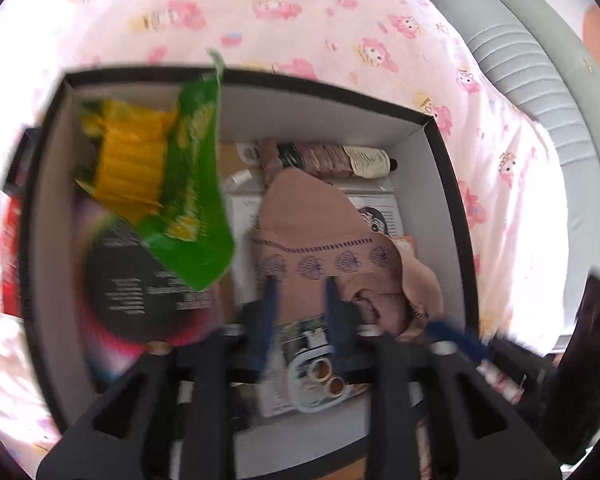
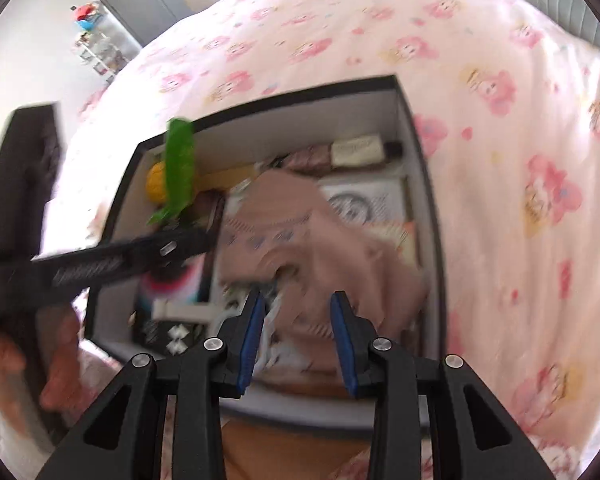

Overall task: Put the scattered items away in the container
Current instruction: 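Press the beige cloth flat in the box with both grippers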

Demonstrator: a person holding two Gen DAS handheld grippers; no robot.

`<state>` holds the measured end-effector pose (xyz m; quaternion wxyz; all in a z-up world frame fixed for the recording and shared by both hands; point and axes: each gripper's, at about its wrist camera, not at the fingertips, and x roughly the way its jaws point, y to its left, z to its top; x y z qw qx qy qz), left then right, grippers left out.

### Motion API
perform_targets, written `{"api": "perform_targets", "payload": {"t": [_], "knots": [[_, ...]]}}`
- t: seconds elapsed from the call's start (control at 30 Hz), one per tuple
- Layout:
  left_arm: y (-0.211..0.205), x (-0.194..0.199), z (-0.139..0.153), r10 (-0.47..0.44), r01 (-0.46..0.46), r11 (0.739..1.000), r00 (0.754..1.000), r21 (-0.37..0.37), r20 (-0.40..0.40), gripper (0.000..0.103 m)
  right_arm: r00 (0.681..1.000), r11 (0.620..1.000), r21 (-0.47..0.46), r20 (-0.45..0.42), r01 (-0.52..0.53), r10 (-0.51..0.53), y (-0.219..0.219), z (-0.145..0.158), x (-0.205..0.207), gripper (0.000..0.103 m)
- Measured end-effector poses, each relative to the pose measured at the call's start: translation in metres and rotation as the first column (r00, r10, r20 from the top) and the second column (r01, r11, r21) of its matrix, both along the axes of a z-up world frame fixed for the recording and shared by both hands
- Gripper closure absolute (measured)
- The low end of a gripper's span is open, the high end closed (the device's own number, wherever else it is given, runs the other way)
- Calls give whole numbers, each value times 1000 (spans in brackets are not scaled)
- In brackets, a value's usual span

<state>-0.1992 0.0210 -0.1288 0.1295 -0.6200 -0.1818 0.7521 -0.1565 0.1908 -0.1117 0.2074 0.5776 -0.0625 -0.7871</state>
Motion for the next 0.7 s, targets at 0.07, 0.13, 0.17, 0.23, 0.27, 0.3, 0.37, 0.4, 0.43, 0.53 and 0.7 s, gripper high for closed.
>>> {"api": "perform_targets", "payload": {"t": [0.07,0.13,0.17,0.23,0.27,0.3,0.37,0.4,0.43,0.53,0.7], "knots": [[0,-5,-13,15,-16,999,999,33,48,38,999,1000,-17,28,-27,27,0,-4,9,72],[5,-13,-29,26,-31,999,993,38,111,42,998,999,-7,57,-34,35,0,-10,12,72],[10,-15,-32,13,-15,1000,994,25,111,57,997,999,4,65,-38,38,-1,-14,11,72],[20,-15,-29,-32,37,996,997,-82,68,90,997,998,48,72,-28,24,-3,-20,10,72],[21,-13,-27,-42,48,993,997,-104,60,101,996,999,32,81,-30,28,-4,-22,6,72],[21,-11,-24,-44,49,994,998,-99,55,102,995,999,16,90,-33,31,-5,-24,2,72],[18,-7,-11,-41,43,993,999,-107,17,102,995,999,25,95,-33,31,-7,-28,-5,72],[16,-3,-4,-41,39,993,999,-114,-8,102,996,999,38,85,-35,32,-10,-27,-9,72],[14,1,3,-39,36,992,999,-119,-30,102,997,998,50,75,-37,33,-11,-27,-13,72],[3,13,14,-26,22,995,999,-93,-45,102,999,998,53,30,-19,18,-10,-23,-27,72],[0,16,16,-48,46,990,999,-131,-12,79,986,986,161,-164,49,-22,-17,-4,-34,72]]}}
